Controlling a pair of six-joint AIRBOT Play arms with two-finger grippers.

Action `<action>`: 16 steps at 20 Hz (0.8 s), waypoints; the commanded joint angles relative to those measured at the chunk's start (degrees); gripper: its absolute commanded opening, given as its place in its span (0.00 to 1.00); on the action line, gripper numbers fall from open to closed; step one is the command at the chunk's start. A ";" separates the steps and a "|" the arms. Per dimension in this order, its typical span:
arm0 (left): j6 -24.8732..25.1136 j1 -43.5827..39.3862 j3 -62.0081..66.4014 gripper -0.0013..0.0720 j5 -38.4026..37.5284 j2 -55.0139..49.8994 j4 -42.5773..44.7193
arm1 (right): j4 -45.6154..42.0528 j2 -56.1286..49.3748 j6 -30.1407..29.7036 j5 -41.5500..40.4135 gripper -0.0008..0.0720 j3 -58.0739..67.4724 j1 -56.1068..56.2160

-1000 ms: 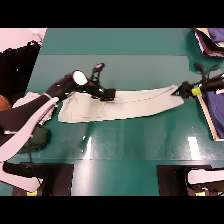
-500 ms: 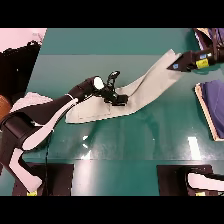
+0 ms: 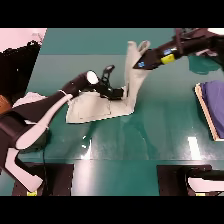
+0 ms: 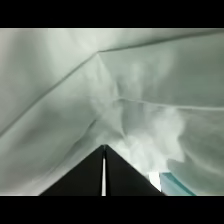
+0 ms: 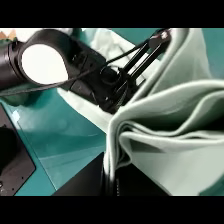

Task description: Fold the shirts.

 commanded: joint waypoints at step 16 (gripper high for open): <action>0.20 34.07 -0.11 0.06 -13.27 28.98 21.99 | 2.36 -16.33 -6.97 -12.28 0.63 1.68 20.15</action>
